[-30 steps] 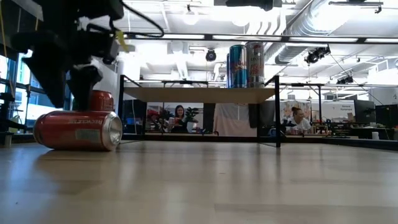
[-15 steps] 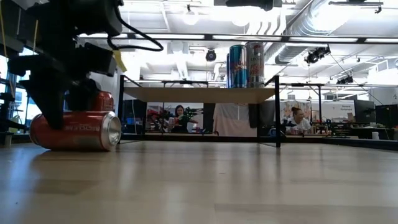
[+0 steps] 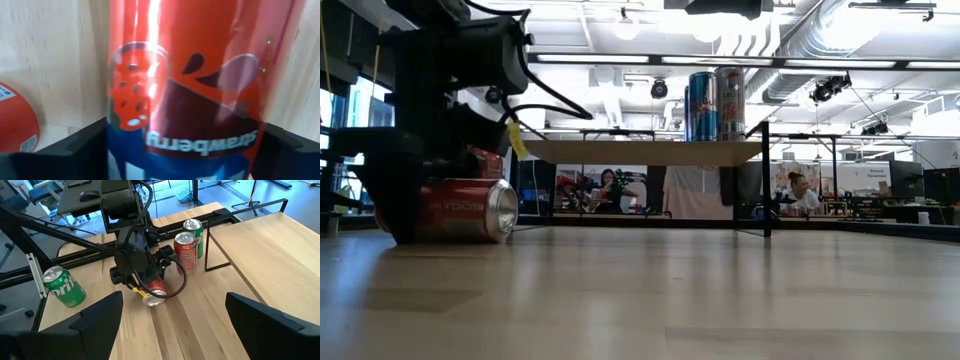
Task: Place canned beverage on shelf
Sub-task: Put the bottom red soda can on the shelf
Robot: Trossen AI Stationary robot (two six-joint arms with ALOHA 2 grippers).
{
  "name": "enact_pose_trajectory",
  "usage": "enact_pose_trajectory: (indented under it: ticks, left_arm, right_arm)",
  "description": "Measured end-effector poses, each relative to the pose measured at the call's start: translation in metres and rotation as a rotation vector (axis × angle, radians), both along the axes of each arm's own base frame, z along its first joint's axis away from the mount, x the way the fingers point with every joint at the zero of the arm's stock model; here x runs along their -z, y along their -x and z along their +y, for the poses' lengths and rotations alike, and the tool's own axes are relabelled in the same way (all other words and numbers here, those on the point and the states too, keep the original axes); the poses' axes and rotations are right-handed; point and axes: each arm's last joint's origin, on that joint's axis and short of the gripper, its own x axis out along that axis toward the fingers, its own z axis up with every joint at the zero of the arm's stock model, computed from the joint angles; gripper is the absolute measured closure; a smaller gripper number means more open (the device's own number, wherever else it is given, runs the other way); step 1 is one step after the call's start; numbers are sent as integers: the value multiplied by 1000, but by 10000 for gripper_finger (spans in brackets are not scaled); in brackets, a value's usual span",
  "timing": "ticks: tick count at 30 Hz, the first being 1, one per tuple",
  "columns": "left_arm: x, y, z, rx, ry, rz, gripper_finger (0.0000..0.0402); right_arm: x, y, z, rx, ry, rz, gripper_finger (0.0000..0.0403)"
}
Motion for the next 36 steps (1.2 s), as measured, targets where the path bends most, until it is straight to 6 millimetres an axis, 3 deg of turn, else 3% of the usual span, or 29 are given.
enact_pose_trajectory:
  ticks: [6, 11, 18, 22, 28, 36]
  left_arm:
    - [-19, -7, 0, 0, -17, -33, 169]
    - [-64, -13, -1, 27, -9, -130, 169]
    - [-154, -15, 3, 27, -104, -412, 169]
    - [-193, -19, 5, 11, -193, -558, 169]
    - [-211, -35, 3, 74, -231, -591, 169]
    - [-203, -60, 0, 125, -250, -528, 169]
  right_arm:
    - [0, 0, 0, 0, -1, -5, 64]
    - [0, 0, 0, 1, -3, -6, 64]
    - [-1, -1, 0, 0, -3, -15, 64]
    - [-4, -2, -3, 10, -7, -48, 64]
    - [-3, -18, -1, -38, 26, -120, 64]
    - [15, -41, 3, -92, 68, -107, 64]
